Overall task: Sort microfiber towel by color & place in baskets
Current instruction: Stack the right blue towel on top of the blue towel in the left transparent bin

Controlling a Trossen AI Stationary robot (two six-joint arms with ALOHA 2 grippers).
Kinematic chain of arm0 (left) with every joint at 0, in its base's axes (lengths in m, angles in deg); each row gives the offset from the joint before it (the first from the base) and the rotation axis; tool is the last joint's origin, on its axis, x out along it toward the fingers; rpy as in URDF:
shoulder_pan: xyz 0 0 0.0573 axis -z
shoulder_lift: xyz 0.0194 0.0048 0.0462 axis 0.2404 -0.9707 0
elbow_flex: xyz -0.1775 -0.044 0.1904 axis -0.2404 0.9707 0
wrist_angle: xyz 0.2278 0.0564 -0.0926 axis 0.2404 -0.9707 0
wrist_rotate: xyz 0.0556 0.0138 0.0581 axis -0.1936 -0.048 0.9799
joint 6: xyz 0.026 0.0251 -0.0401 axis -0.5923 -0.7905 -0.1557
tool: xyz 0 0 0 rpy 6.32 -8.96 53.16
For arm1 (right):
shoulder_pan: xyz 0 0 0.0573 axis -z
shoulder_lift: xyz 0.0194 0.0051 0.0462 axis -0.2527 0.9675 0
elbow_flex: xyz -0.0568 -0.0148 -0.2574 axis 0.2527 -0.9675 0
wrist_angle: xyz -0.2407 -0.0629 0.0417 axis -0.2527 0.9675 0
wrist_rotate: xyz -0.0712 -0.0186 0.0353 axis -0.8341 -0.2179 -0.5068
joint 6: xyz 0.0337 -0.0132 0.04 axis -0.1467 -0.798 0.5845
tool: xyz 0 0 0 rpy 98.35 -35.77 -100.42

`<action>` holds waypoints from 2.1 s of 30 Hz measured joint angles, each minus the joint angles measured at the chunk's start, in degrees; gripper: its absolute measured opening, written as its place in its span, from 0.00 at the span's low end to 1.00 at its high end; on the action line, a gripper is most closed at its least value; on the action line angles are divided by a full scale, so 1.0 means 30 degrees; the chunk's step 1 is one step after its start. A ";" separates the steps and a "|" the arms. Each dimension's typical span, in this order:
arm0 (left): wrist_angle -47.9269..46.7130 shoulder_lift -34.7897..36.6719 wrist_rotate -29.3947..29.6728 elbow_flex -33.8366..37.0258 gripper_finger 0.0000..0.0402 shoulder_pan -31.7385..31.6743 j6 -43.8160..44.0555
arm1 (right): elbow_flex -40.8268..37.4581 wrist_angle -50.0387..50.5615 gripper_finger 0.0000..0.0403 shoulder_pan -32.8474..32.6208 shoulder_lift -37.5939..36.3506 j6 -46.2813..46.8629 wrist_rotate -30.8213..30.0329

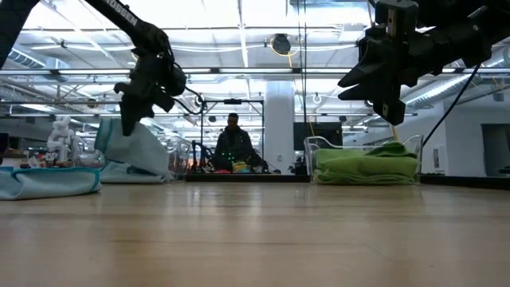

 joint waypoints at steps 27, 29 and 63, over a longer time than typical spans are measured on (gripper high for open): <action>0.4687 0.0000 0.6136 0.3184 0.58 0.0386 0.2254 | 0.0000 0.0000 0.15 -0.0871 0.0000 -0.0037 0.3031; 0.4548 0.0000 0.6639 0.3118 0.65 0.0488 0.2400 | 0.0000 0.0000 0.15 -0.1072 0.0000 -0.0050 0.3031; 0.4102 0.1158 0.1125 0.2532 0.04 0.0683 1.5047 | 0.0000 0.0007 0.15 -0.1625 0.0000 0.0272 0.2994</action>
